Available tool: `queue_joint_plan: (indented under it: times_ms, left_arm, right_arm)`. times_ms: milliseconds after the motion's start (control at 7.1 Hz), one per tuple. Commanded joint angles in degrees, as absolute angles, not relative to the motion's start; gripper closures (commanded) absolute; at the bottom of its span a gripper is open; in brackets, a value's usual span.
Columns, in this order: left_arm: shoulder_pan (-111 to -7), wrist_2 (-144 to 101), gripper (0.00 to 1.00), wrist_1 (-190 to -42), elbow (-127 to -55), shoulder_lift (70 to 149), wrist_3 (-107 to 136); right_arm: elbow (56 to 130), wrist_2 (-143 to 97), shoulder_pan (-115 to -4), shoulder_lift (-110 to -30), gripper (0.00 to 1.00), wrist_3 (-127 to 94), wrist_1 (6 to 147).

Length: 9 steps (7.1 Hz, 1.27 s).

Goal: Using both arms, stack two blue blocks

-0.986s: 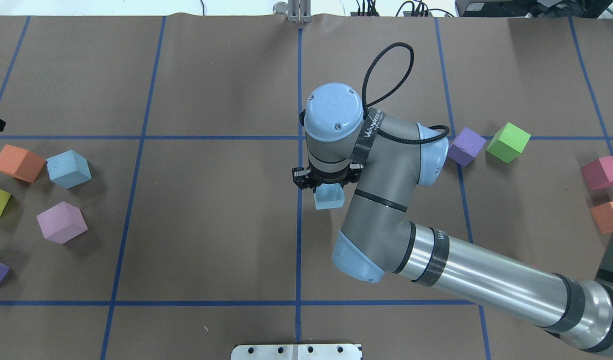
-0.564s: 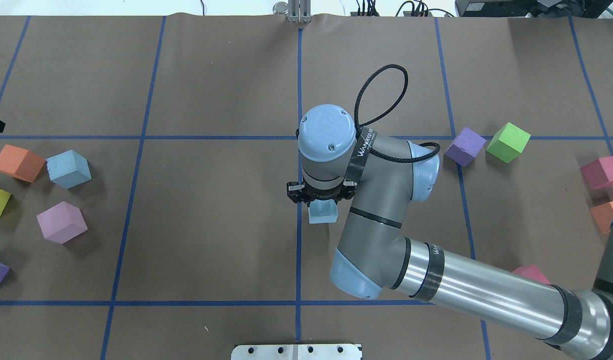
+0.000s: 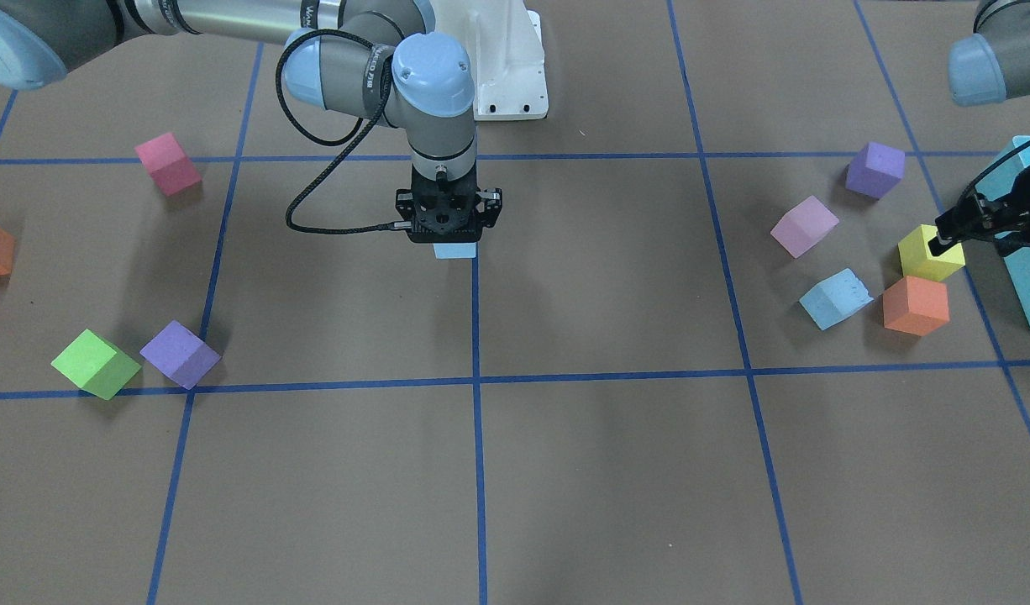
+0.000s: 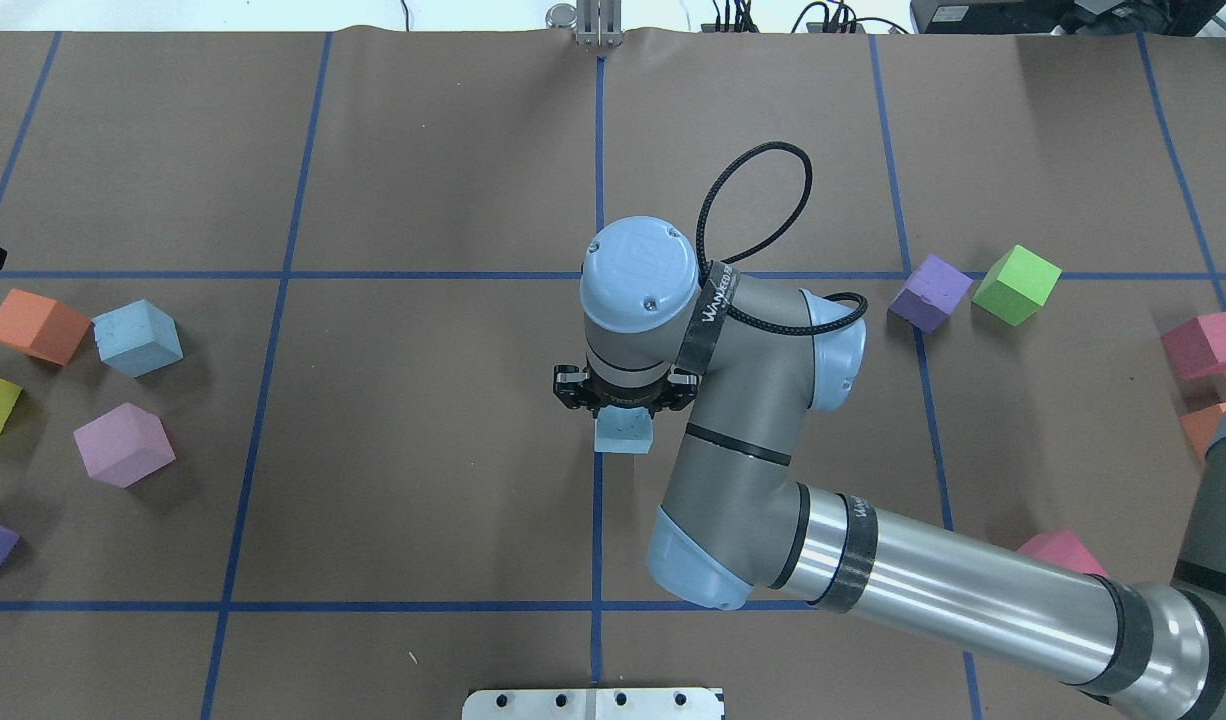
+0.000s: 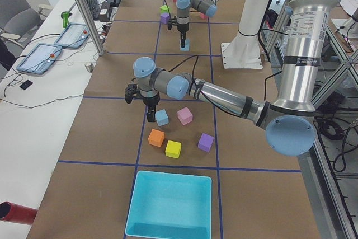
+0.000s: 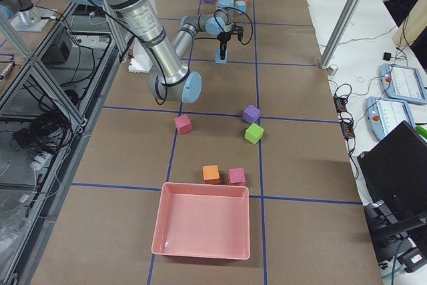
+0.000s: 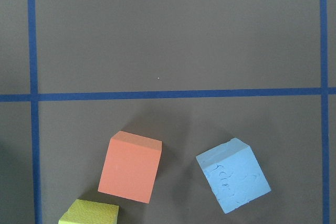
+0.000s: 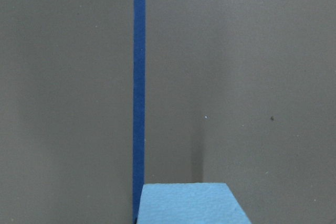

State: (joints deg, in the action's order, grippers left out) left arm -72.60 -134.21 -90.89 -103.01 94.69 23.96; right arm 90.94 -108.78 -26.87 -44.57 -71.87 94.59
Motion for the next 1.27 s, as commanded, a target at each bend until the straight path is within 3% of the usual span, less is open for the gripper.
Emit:
queue_joint_plan:
  times_ms: [0,1127]
  left_arm:
    - [-72.6,-134.2,0.01,-91.0,-103.0,94.4,23.9]
    - [-72.6,-134.2,0.01,-91.0,-102.9,94.4,23.8]
  right_arm:
    - [85.4,-108.6,-26.8,-40.4,0.47,-72.2,94.7]
    - [83.1,-108.5,-26.9,-39.7,0.45,-71.7,94.5]
